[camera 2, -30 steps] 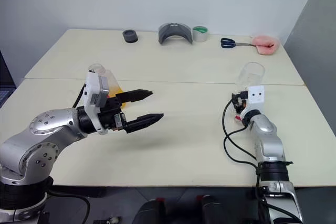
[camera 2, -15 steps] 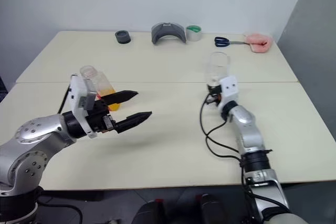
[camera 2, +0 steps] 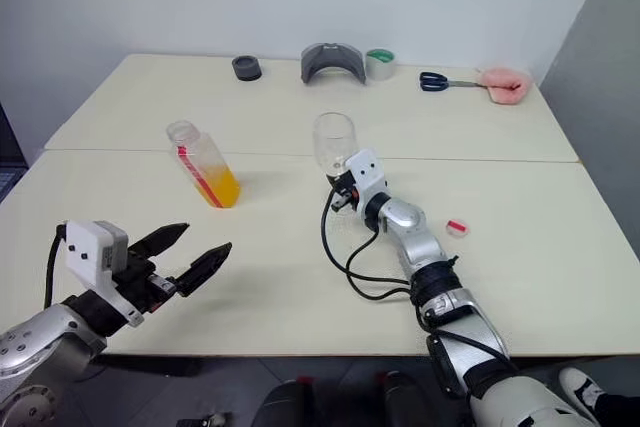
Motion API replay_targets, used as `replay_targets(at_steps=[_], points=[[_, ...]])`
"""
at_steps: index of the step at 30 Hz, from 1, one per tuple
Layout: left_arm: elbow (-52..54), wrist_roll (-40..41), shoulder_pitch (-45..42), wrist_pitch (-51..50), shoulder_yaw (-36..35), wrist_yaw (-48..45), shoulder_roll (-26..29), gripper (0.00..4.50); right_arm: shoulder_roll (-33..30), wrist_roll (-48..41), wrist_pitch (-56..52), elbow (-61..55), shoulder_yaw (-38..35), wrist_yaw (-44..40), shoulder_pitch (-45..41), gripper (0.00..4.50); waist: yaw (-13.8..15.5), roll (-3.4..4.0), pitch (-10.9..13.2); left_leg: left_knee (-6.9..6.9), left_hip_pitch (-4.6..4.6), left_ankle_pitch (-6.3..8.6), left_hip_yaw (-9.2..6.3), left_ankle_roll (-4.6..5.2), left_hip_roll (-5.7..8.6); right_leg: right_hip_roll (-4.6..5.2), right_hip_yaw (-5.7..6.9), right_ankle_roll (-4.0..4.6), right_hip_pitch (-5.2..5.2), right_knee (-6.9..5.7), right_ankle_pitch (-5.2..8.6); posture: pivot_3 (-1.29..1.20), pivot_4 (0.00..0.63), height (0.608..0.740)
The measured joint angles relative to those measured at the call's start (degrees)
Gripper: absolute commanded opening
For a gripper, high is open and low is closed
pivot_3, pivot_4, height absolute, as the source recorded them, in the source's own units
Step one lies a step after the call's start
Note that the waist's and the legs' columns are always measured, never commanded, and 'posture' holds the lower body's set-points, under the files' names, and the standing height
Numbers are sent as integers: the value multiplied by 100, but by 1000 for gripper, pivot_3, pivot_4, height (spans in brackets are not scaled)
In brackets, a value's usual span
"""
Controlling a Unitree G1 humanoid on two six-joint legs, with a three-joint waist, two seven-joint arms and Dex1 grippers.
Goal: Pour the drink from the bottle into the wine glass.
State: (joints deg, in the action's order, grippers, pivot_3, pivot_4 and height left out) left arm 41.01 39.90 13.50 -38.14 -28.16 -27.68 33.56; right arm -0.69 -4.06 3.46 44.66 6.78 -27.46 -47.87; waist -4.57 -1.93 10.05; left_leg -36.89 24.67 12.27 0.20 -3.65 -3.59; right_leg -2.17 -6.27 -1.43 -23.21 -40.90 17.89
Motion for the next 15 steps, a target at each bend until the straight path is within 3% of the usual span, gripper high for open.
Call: replay_targets(at_steps=[5,15], points=[[-49,-4,-110,89,34,31,6,4500,24,-3,160,312,-120,-63,-131,198,-17,0,0,0,0,0,-5,0,-1,-1,7,1,2,0,0,0,150,740],[-346,-29,-432,115,216,-99,160,4500,-104,5,80,11,-111,-234,239,3682,-15,0,0,2,1,0,-12,0,-1,0,17,1,3,0,0,0,150,740]])
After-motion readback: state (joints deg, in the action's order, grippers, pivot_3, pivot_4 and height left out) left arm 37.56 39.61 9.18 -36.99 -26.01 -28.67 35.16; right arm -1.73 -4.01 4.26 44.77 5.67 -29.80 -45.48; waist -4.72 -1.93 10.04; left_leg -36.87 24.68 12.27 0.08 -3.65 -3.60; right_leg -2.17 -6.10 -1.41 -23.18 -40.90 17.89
